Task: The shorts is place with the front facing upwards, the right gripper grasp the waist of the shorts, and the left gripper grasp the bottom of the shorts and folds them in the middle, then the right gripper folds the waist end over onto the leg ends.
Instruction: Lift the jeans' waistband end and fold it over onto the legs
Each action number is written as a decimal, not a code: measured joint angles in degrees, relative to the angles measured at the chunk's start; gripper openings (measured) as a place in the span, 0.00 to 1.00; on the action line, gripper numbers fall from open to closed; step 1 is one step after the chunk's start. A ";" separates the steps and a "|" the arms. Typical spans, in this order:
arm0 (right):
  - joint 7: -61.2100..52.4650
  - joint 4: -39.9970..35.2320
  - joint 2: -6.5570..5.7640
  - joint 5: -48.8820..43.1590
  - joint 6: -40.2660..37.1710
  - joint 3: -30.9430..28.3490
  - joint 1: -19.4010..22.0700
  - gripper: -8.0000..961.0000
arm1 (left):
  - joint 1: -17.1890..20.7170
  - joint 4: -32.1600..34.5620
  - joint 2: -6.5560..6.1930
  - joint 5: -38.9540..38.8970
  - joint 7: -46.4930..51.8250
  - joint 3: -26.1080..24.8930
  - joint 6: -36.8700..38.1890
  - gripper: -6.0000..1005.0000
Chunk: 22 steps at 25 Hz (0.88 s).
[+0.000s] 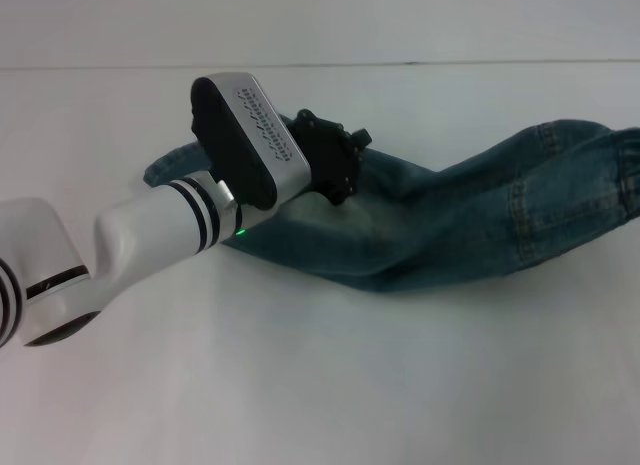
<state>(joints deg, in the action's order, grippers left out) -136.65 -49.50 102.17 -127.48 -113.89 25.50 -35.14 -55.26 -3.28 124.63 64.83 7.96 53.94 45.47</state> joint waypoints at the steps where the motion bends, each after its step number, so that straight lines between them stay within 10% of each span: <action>1: -0.25 -0.15 -0.24 1.22 -0.12 0.47 0.10 0.10 | -0.34 -0.67 0.00 0.23 -0.16 0.03 0.01 0.00; 12: -2.82 -0.87 -2.80 12.43 -0.18 3.97 -0.02 0.11 | -2.90 -5.84 0.00 5.69 -2.00 -2.73 0.20 0.01; 22: -1.11 -1.15 -2.28 15.90 1.54 3.48 -3.34 0.13 | -2.99 -15.15 0.00 29.17 -11.91 -26.45 0.92 0.01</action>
<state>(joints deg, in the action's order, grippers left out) -137.76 -50.65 99.89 -111.58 -112.35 28.98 -38.49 -58.25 -18.44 124.63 94.01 -3.95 27.49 46.39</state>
